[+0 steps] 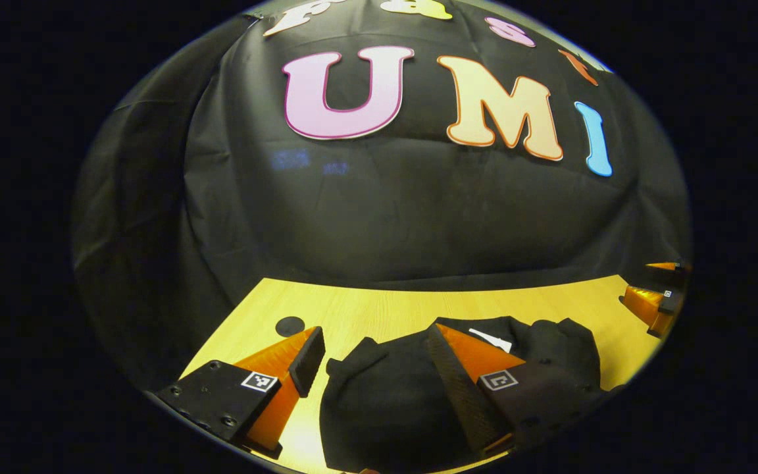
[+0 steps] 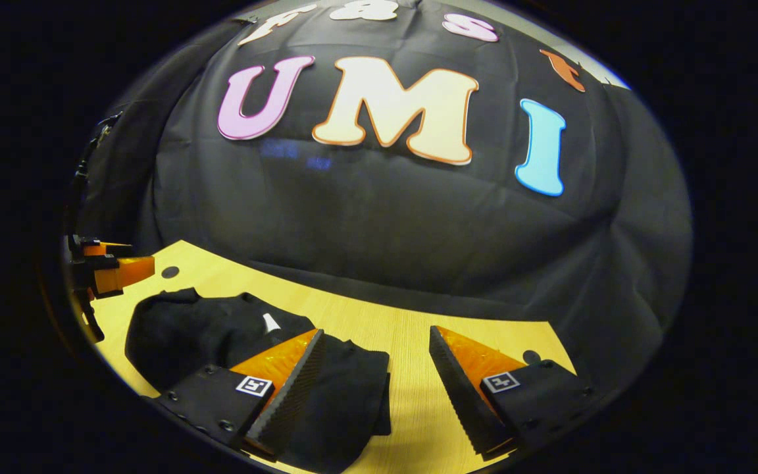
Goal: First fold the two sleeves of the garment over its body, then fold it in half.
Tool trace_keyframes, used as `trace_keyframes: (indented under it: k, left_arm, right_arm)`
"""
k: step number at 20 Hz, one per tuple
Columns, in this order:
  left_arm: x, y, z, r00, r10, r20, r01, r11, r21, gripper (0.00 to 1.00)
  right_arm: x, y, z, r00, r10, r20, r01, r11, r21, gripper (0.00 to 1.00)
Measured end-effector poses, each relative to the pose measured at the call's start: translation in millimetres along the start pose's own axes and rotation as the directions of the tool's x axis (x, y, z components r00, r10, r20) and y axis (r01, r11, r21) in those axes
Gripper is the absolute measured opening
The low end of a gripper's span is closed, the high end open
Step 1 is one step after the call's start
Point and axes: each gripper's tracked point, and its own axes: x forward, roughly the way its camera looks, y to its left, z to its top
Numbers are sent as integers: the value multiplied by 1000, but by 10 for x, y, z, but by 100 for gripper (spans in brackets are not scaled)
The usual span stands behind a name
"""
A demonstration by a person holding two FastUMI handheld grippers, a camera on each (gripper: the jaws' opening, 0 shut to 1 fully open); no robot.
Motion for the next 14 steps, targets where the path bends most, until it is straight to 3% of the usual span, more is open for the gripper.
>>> trace_keyframes:
  k: [7,11,14]
  left_arm:
    - [-904,-15,319,996,-15,93,17,1000,-16,95]
    - [-1535,35,417,986,-11,168,8,1000,19,94]
    - [-1955,24,440,973,-26,231,32,999,-20,93]
  right_arm:
    - [-942,44,467,984,22,177,-21,1000,-9,99]
    - [-1500,119,382,979,47,199,-50,999,10,99]
    - [-1888,164,248,976,43,212,-47,999,14,96]
